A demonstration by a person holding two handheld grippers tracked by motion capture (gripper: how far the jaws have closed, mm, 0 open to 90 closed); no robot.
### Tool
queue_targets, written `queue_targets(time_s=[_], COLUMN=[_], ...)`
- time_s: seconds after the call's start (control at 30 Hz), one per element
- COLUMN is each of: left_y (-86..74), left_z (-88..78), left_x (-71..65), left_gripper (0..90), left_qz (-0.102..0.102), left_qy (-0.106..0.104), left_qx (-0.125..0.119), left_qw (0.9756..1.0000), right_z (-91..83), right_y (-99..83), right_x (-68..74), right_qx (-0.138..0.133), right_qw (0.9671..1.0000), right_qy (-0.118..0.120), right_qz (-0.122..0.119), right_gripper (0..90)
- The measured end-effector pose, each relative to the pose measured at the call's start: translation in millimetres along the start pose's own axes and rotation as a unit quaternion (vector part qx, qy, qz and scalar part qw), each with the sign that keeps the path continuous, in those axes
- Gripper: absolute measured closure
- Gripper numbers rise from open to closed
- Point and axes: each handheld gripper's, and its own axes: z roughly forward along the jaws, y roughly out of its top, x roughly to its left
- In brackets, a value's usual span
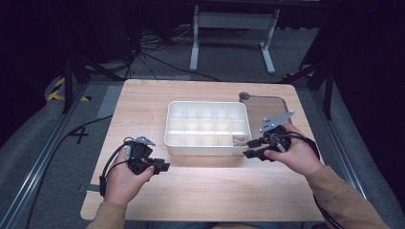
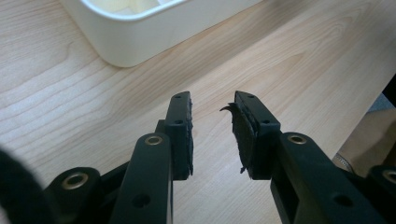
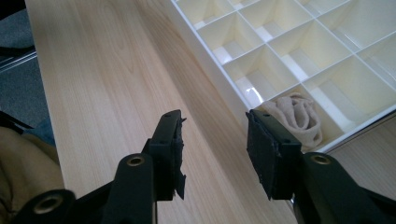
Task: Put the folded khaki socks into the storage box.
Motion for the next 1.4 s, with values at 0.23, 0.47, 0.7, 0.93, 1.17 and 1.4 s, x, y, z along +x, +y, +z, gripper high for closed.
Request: queue_targets(time_s=[0.23,0.47,0.7,0.93,1.17,1.4], left_y=[-0.2,-0.3,-0.4,-0.3,-0.7,-1.0], left_z=[0.1,1.3,1.1,1.3,2.6,2.6], left_x=[0.9,-0.3,-0.3,-0.5,0.8,1.2], left_gripper=[68.5,68.1,67.9,67.8,67.5,66.8], left_qz=[-0.012,-0.011,-0.011,-0.01,-0.01,-0.008], left_qy=[0.006,0.0,-0.001,-0.002,-0.005,-0.004], left_qx=[0.007,0.01,0.01,0.01,0.011,0.011], left_qw=[0.9999,0.9999,0.9999,0.9999,0.9999,0.9999], right_z=[1.1,2.5,7.6,18.6,38.7,54.5], right_y=[-16.9,-30.8,-47.0,-58.6,-71.9,-85.0], right_x=[12.6,20.2,23.6,25.3,25.9,25.9], right_qx=[-0.013,-0.031,-0.066,-0.047,-0.038,-0.042], right_qw=[0.9998,0.9991,0.9968,0.9979,0.9992,0.9991], right_qy=[0.016,0.026,0.037,0.035,0.014,0.004], right_qz=[0.005,0.015,0.027,0.027,0.006,0.001], right_gripper=[54.7,53.6,52.9,51.5,51.1,49.8])
